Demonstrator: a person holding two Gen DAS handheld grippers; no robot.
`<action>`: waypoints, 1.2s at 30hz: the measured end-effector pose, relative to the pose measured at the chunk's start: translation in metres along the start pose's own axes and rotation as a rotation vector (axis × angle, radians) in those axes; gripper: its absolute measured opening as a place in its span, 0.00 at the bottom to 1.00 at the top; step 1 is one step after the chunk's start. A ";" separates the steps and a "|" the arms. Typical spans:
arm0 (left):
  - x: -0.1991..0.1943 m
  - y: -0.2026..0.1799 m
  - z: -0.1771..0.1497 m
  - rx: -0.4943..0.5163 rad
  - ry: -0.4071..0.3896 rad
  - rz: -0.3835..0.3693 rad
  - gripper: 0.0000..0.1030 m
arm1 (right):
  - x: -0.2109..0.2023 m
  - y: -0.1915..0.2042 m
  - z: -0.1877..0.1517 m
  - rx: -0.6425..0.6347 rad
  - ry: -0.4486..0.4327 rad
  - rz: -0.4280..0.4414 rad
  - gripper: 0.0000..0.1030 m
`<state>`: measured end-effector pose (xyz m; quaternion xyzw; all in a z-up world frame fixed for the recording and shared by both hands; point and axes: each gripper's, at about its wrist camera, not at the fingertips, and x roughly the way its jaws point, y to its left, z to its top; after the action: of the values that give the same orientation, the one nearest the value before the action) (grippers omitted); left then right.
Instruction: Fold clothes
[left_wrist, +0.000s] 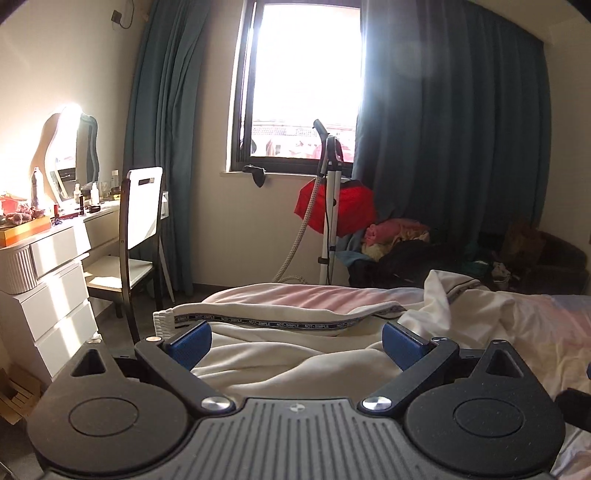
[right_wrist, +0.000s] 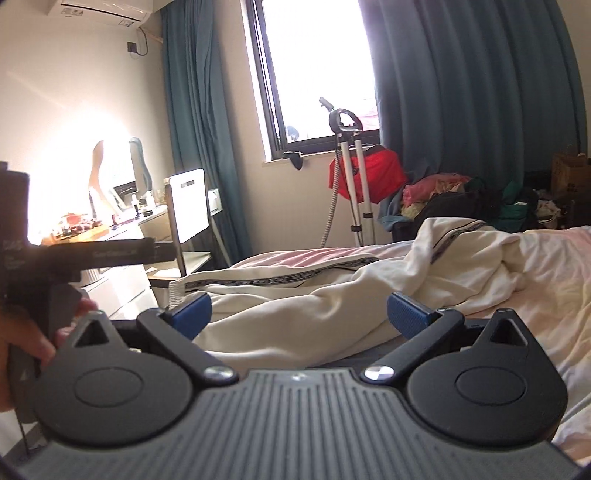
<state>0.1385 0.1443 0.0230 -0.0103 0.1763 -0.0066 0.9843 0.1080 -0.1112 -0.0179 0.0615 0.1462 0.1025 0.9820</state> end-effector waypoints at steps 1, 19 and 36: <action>-0.008 -0.008 -0.006 0.012 -0.011 0.002 0.97 | -0.005 -0.006 -0.001 -0.014 -0.008 -0.018 1.00; 0.083 -0.142 -0.056 0.174 0.049 -0.115 0.97 | -0.020 -0.102 -0.042 0.067 -0.006 -0.226 1.00; 0.390 -0.321 -0.023 0.364 0.075 -0.093 0.91 | 0.064 -0.219 -0.099 0.298 0.132 -0.468 1.00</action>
<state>0.4934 -0.1831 -0.1266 0.1600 0.2079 -0.0844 0.9613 0.1787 -0.3005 -0.1626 0.1630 0.2336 -0.1459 0.9474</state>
